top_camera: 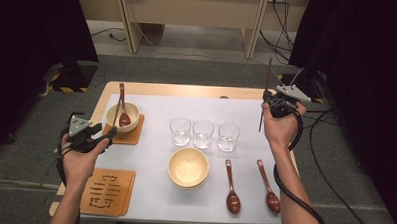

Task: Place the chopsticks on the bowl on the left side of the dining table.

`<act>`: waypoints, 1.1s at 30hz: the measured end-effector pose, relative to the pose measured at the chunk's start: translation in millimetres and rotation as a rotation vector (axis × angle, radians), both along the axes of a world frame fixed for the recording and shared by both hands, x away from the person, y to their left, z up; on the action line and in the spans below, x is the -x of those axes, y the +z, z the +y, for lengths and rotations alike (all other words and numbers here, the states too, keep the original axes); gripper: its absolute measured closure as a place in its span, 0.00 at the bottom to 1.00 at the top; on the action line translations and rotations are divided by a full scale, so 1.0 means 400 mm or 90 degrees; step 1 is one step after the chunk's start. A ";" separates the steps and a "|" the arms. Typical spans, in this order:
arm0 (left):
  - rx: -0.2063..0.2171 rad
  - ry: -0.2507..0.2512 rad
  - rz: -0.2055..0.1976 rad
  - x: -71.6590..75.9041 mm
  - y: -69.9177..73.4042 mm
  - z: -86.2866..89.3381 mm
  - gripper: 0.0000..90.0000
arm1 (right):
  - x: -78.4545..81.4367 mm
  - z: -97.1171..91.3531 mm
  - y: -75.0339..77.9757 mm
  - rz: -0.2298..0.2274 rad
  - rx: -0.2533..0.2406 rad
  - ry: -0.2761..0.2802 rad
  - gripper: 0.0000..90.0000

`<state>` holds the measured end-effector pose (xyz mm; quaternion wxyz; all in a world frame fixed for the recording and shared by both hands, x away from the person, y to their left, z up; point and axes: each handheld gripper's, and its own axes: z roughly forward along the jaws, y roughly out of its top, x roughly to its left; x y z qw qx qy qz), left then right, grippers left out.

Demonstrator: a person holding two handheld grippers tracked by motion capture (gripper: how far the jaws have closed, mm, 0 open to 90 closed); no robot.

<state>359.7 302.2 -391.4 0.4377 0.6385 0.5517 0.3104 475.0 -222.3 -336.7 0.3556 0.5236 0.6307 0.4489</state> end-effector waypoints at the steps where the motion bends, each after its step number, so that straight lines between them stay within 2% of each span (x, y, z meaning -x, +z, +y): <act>1: 0.000 0.000 0.000 0.000 0.000 0.000 0.47 | -0.001 0.001 0.001 -0.002 -0.001 0.001 0.95; 8: 0.000 0.000 0.000 0.000 0.000 0.001 0.47 | -0.008 0.015 0.005 -0.015 0.002 0.003 0.95; 33: 0.001 0.001 -0.001 0.001 0.003 0.002 0.47 | -0.035 0.057 0.001 -0.028 0.003 0.015 0.95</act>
